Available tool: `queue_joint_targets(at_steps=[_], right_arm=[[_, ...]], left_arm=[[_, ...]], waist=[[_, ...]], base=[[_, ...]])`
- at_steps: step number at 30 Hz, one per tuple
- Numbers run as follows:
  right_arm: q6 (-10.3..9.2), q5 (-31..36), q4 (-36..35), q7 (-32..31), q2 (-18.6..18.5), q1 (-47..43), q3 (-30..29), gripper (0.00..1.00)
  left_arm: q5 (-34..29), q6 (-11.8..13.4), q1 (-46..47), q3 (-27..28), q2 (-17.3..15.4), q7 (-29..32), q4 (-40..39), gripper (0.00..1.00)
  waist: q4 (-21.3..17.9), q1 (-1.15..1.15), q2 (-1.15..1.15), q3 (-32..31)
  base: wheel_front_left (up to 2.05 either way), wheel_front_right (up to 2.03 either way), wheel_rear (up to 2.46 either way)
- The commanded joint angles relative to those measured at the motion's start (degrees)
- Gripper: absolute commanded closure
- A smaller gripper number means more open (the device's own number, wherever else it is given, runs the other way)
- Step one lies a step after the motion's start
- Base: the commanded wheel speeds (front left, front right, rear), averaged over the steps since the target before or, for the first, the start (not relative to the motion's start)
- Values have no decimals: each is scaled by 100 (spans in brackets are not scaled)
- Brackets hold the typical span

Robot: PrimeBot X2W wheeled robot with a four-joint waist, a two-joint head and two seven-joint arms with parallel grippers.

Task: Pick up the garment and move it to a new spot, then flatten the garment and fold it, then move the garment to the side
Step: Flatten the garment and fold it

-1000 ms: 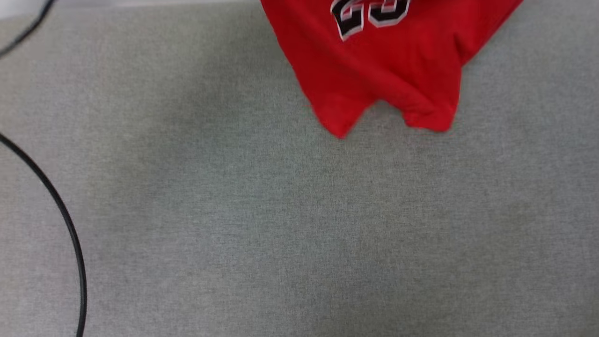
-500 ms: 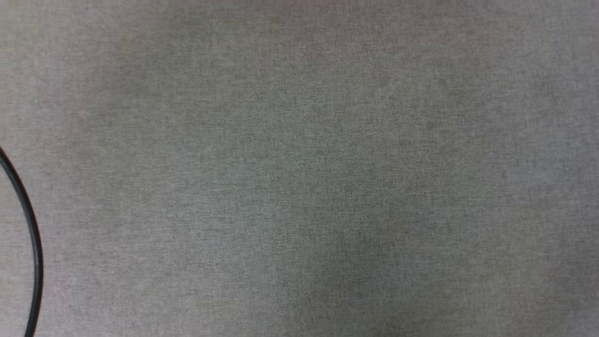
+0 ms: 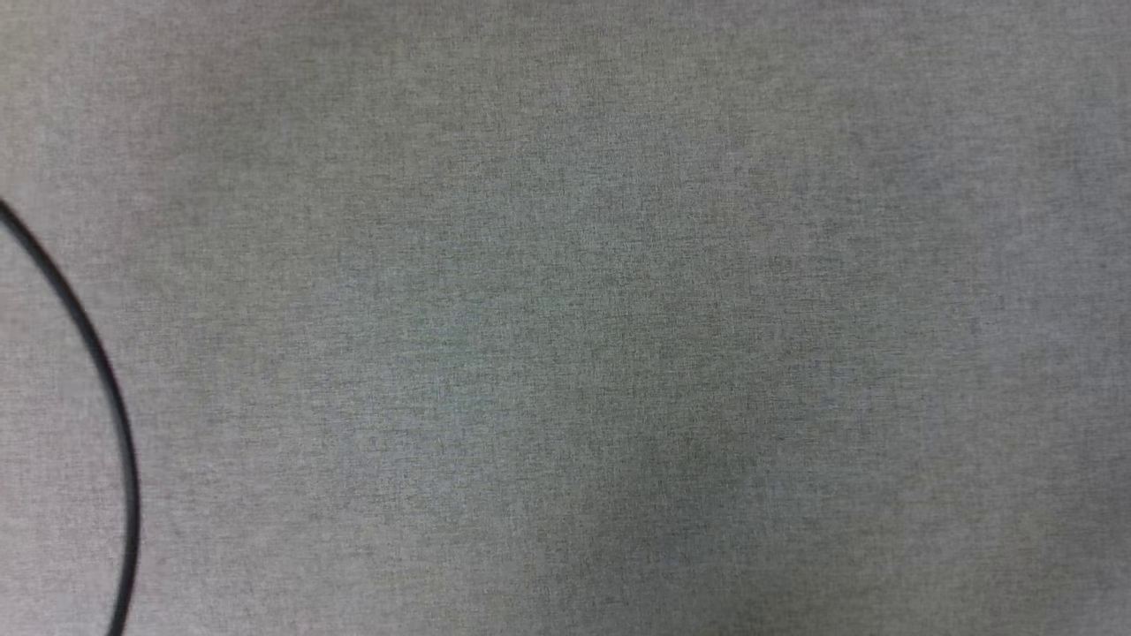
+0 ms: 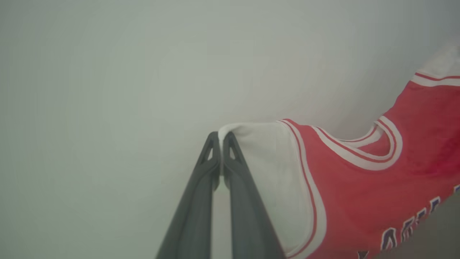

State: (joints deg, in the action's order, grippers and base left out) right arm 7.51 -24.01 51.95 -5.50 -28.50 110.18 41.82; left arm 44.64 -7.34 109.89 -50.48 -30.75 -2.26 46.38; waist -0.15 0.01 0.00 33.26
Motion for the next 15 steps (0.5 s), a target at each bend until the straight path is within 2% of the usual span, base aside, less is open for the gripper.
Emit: queue_joint_targets(at_steps=[1,10,15], right_arm=[[-4,-71,70,129,40,-208,110,100],[-4,-709,148,655,198,-1690,766,100],[-4,-1177,-141,839,72,-2701,1209,100]], left_arm=[[71,-1,-219,-92,7,-97,-1,100],[372,-4,-1693,-717,-262,-590,-249,100],[606,20,-2849,-871,-431,-865,-512,100]], waist=[[-4,-1,0,-38],[-80,-1,0,-468],[-112,-1,0,-810]], base=[[0,0,0],[0,0,0],[0,0,0]])
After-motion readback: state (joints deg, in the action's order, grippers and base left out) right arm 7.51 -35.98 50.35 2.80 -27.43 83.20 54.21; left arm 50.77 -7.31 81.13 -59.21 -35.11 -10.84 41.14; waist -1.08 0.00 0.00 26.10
